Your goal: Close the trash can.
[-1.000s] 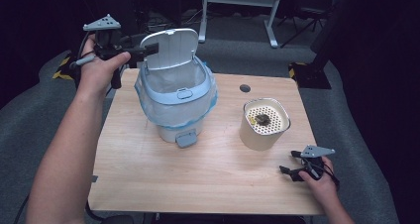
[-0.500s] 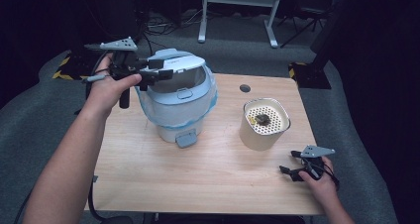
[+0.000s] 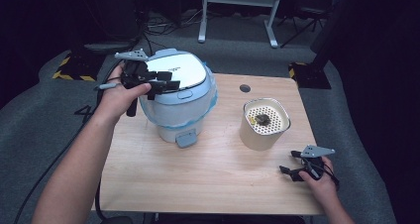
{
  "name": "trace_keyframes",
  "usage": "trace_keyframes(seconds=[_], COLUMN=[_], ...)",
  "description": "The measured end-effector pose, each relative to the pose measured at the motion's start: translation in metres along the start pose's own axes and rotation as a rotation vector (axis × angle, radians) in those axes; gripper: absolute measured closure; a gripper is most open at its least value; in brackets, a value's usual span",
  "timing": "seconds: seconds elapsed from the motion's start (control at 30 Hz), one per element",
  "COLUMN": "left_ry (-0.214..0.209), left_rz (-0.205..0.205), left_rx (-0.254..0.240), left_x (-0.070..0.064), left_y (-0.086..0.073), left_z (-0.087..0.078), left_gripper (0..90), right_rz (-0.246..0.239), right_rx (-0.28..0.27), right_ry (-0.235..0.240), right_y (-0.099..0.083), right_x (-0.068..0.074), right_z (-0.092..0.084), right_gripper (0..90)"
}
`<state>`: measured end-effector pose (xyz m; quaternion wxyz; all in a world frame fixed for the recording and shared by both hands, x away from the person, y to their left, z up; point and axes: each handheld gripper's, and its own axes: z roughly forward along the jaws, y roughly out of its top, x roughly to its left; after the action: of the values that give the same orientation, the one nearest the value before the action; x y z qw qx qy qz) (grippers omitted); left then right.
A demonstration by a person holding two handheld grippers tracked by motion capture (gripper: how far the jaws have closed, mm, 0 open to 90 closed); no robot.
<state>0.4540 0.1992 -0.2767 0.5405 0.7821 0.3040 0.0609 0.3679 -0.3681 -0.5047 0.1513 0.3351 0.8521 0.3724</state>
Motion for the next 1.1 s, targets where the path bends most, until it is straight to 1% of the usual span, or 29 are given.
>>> trace_keyframes(seconds=[0.03,0.07,0.13,0.2,0.27,0.3,0.33,0.37,0.4,0.43,0.47,0.57,0.6,0.67,0.7,0.77,0.83,0.87,0.9,0.93,0.97,1.0,1.03,1.1], left_ry=[0.000,0.021,0.031,0.048,0.078,0.078,0.127,0.127,0.176,0.200,0.209,0.227,0.231,0.234,0.241,0.262,0.265,0.265,0.275,0.278,0.277,0.267,0.224,0.177], left_rz=[0.000,0.009,0.010,0.025,0.055,0.055,0.104,0.104,0.149,0.161,0.155,0.156,0.149,0.153,0.165,0.186,0.194,0.226,0.241,0.244,0.240,0.215,0.188,0.172], left_rx=[0.000,0.001,0.003,0.007,0.013,0.013,0.018,0.018,0.030,0.036,0.040,0.038,0.041,0.045,0.058,0.046,0.044,0.030,0.018,0.017,0.016,0.005,-0.036,-0.085], left_x=[0.000,0.000,0.001,0.000,-0.002,-0.002,-0.005,-0.005,-0.007,-0.008,-0.009,-0.010,-0.011,-0.011,-0.011,-0.014,-0.015,-0.017,-0.019,-0.019,-0.019,-0.020,-0.020,-0.023], left_y=[0.000,0.000,0.000,0.001,0.001,0.001,0.001,0.001,0.001,0.001,0.002,0.002,0.002,0.003,0.003,0.000,0.000,0.000,-0.001,-0.001,-0.001,-0.002,-0.002,-0.002], left_z=[0.000,0.002,0.002,0.003,0.004,0.004,0.007,0.007,0.008,0.010,0.010,0.012,0.013,0.013,0.014,0.018,0.019,0.022,0.024,0.024,0.023,0.022,0.017,0.009], left_gripper=[43.6,43.5,43.5,43.6,43.6,43.6,43.6,43.6,43.6,43.7,43.8,44.0,44.0,44.0,44.0,45.7,45.7,45.7,45.5,44.5,40.5,32.7,30.4,29.8], right_rz=[0.000,-0.001,-0.001,0.000,-0.001,-0.001,0.000,0.000,-0.001,-0.001,-0.001,-0.001,-0.001,-0.001,0.000,0.000,0.000,-0.001,0.000,-0.001,-0.001,-0.001,-0.001,-0.002], right_rx=[0.000,0.000,-0.001,0.000,-0.001,-0.001,0.000,0.000,-0.001,-0.001,-0.001,-0.001,-0.001,0.000,0.000,0.001,0.000,0.000,0.000,0.000,0.000,0.000,0.000,0.002], right_ry=[0.000,-0.001,-0.001,-0.001,0.000,0.000,0.000,0.000,-0.001,-0.001,0.000,-0.001,-0.001,-0.001,0.000,0.000,0.000,-0.001,0.000,-0.001,-0.001,0.000,-0.001,0.001], right_y=[0.000,0.000,0.000,0.000,0.000,0.000,0.000,0.000,0.000,0.000,0.000,0.000,0.000,0.000,0.000,0.000,0.000,0.000,0.000,0.000,0.000,0.000,0.000,0.000], right_x=[0.000,0.000,0.000,0.000,0.000,0.000,0.000,0.000,0.000,0.000,0.000,0.000,0.000,0.000,0.000,0.000,0.000,0.000,0.000,0.000,0.000,0.000,0.000,0.000], right_z=[0.000,0.000,0.000,0.000,0.000,0.000,0.000,0.000,0.000,0.000,0.000,0.000,0.000,0.000,0.000,0.000,0.000,0.000,0.000,0.000,0.000,0.000,0.000,0.000], right_gripper=[14.6,14.6,14.6,14.6,14.6,14.6,14.6,14.6,14.6,14.6,14.6,14.6,14.6,14.6,14.6,14.6,14.5,14.5,14.5,14.5,14.6,14.6,14.6,14.5])
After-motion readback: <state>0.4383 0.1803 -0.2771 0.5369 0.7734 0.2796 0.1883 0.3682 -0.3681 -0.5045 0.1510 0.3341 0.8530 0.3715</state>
